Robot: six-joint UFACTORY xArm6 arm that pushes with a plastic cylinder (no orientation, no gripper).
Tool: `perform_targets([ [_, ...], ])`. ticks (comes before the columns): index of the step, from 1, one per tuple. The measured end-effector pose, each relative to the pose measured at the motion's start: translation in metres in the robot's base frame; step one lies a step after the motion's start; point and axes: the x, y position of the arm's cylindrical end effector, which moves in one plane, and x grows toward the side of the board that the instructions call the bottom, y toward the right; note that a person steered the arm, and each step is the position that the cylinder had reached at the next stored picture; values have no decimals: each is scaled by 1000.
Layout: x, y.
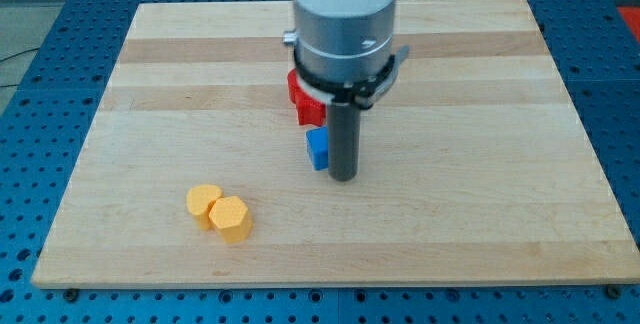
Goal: Place the arm to the top of the board
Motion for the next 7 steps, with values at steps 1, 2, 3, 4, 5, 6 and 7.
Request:
perform_targets([
  [1,-25,-56],
  [2,-12,-26],
  [3,-34,71],
  [4,-41,112],
  [5,-41,114],
  [6,-42,116],
  [7,-117,139],
])
